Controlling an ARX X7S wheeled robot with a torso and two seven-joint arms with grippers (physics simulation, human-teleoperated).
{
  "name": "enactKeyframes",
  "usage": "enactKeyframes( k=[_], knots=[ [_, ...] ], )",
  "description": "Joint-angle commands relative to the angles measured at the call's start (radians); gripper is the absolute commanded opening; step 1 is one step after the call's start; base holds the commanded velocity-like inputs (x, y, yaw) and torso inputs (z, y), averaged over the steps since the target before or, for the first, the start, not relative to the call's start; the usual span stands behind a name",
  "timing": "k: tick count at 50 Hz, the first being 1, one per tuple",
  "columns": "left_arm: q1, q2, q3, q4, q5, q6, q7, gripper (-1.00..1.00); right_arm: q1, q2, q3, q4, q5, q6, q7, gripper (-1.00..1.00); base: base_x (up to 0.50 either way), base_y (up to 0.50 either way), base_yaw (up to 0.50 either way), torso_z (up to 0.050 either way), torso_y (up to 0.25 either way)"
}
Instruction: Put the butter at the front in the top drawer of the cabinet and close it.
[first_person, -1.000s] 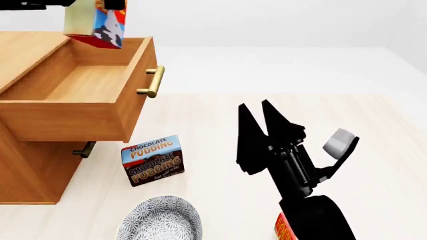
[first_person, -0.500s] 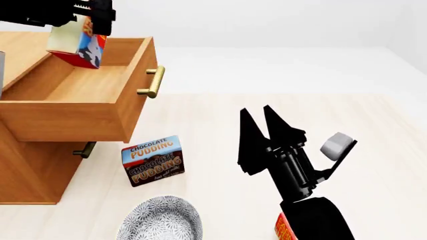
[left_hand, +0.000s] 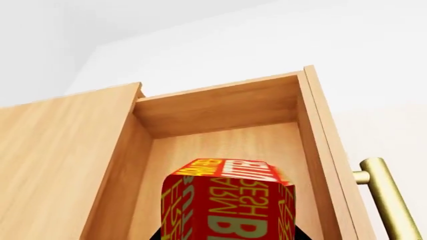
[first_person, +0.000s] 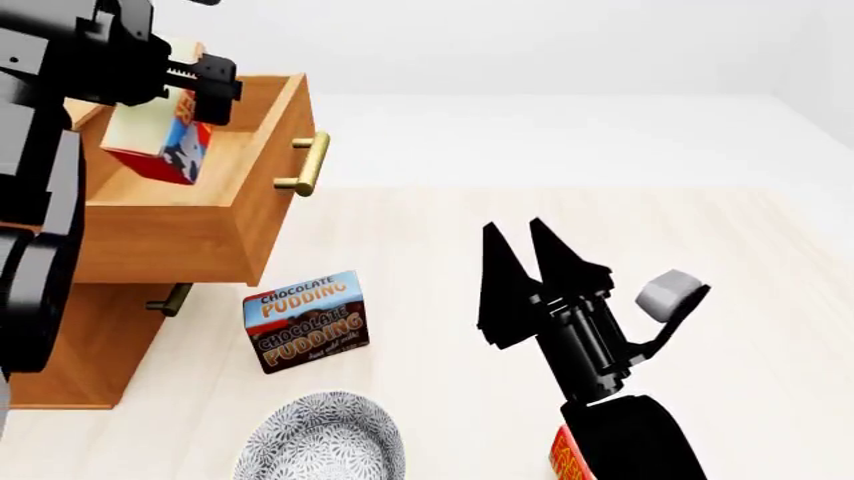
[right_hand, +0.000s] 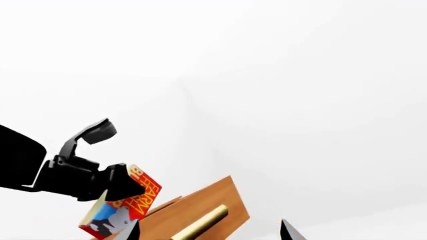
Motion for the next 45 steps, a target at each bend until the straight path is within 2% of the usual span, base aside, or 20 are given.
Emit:
enactKeyframes(
  k=[1,45],
  knots=[
    [-0.004,0.009,-0.026,0.000,0.067,-0.012,-0.033,-1.00,0.007,-0.003,-0.005,0.027,-0.004,-0.006,-0.001,1.00,0.00,0.00,0.00,0.010,0.000],
    [0.067,0.011,-0.043,0.000,0.067,-0.023,-0.082,-1.00,-0.002,0.005,-0.019,0.039,-0.002,-0.025,0.004,1.00,0.00,0.00,0.00,0.000,0.001]
  ],
)
